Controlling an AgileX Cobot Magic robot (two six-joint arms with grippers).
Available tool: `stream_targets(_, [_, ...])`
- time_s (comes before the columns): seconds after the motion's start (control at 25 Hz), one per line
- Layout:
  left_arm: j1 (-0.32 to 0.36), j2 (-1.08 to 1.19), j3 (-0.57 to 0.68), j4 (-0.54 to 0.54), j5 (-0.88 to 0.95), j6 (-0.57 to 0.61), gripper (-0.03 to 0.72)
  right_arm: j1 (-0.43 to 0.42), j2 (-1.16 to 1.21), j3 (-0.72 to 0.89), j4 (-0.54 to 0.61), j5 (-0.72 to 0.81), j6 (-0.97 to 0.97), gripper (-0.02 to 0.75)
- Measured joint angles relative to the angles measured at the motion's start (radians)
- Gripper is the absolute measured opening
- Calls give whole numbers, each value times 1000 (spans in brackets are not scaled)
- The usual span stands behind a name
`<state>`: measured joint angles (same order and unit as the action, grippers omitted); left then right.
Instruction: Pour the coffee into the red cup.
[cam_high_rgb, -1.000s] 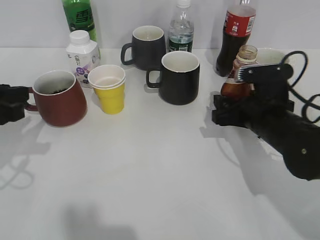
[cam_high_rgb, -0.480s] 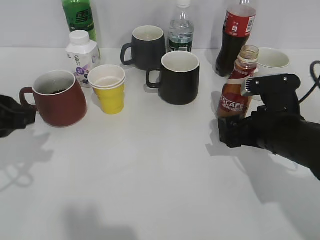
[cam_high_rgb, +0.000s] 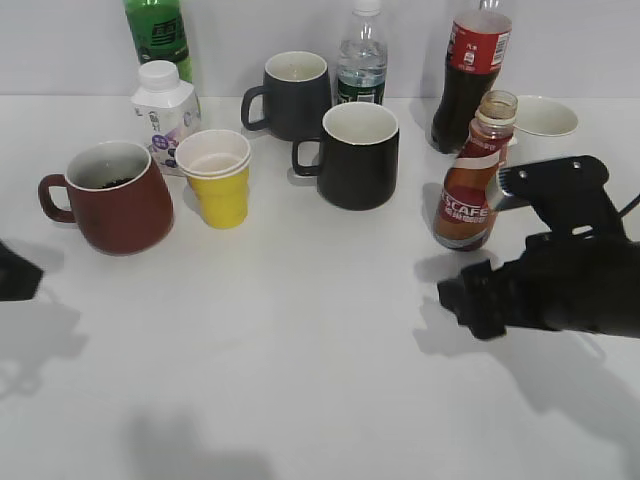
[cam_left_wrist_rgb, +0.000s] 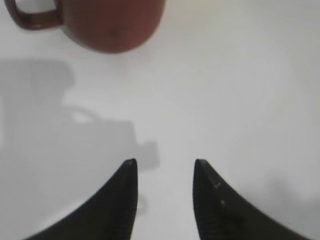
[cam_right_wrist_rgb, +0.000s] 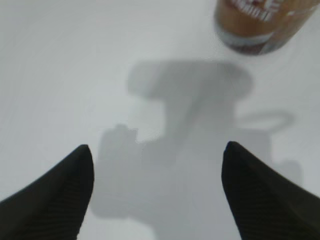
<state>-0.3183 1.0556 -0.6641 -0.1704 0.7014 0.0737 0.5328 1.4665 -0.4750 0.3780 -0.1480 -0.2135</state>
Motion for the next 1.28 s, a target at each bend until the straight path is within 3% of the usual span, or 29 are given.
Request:
stream_targets(0.4, [0,-343,-8,52,340,0,294,0,-260,-67,-300,512,7,596])
stream_targets(0.68, [0,-580,3,115,507,0,294,0,-444,-103,-341,903,166,595])
stream_targets(1.08, [0,-951,87,119,523,0,294,0,-924,-62,-390,1180,261,595])
stream_targets(1.28, [0,-1030,97,146,488,0,294,0,-1189,-35,-402,1199,271,595])
